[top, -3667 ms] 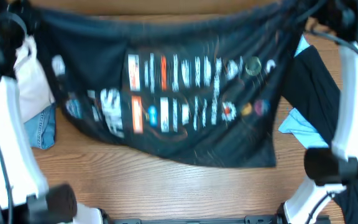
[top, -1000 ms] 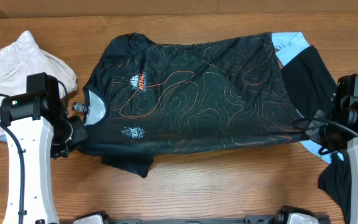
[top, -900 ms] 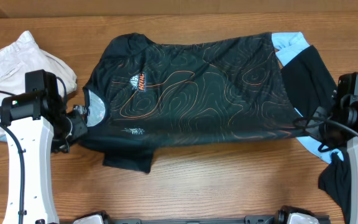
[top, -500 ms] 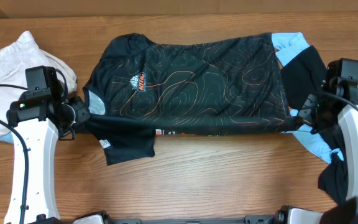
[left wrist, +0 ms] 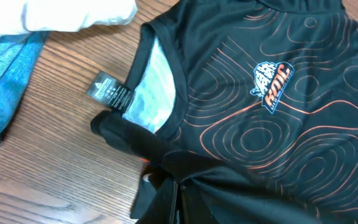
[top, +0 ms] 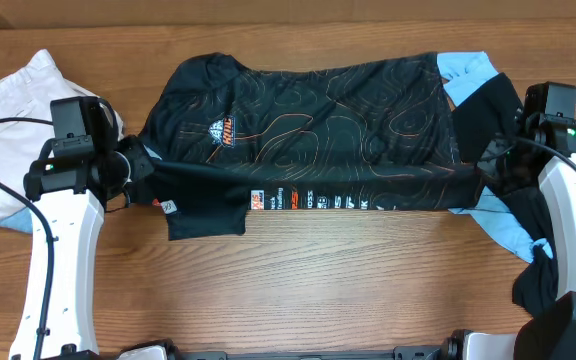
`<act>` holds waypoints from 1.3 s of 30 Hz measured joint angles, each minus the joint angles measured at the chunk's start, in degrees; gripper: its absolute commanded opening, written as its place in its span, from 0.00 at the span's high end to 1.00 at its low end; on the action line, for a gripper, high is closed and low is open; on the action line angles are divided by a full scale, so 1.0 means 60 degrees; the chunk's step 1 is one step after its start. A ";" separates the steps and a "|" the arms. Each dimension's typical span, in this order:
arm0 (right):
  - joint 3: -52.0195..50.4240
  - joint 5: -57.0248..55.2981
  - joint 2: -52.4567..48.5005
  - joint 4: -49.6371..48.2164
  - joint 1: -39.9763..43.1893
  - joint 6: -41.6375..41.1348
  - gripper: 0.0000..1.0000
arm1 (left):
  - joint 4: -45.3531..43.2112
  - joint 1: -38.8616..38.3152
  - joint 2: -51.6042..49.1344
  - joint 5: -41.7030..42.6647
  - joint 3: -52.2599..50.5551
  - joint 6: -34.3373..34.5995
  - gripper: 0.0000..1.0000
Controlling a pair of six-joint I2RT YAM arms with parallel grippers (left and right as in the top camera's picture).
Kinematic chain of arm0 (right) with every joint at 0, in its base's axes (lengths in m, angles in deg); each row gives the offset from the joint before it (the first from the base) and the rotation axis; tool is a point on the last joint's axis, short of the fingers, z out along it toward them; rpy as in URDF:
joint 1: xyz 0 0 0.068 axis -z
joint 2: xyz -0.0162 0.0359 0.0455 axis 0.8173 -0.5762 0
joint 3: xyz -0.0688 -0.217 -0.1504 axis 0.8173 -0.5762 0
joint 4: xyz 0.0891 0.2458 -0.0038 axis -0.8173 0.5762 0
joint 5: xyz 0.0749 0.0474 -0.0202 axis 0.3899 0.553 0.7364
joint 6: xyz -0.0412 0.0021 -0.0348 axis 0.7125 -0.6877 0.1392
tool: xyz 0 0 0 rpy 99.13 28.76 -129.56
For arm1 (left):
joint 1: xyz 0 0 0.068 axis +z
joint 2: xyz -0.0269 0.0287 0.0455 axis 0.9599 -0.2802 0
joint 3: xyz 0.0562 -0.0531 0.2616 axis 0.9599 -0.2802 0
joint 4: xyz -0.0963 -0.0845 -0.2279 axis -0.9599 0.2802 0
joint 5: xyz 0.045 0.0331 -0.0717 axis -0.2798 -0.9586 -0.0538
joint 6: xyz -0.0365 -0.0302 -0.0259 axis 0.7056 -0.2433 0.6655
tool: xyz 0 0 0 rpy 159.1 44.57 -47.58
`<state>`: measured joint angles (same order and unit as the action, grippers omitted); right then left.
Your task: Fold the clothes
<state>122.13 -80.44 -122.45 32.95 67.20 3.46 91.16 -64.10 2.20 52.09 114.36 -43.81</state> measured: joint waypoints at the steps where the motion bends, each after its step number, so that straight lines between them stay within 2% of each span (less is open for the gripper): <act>1: 0.0000 0.0058 0.0000 -0.0102 0.0004 0.0033 0.96 | -0.0062 -0.0029 -0.0029 -0.0011 0.0000 0.0007 0.96; 19: -0.0004 0.0361 -0.1242 -0.1297 -0.0393 0.0095 0.96 | -0.1956 -0.0033 -0.2568 -0.0047 -0.0007 0.0040 0.96; 30: -0.0007 0.0386 -0.2331 -0.2229 -0.0565 0.0102 0.96 | -0.2820 -0.0033 -0.3060 -0.0044 -0.0007 0.0044 0.96; 39: -0.0007 0.0390 -0.2554 -0.3122 -0.0565 0.0102 0.96 | -0.3271 -0.0033 -0.3177 -0.0197 -0.0007 0.0044 0.96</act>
<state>122.08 -78.10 -137.77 14.22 63.81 4.08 71.54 -64.30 -16.86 50.91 114.32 -43.55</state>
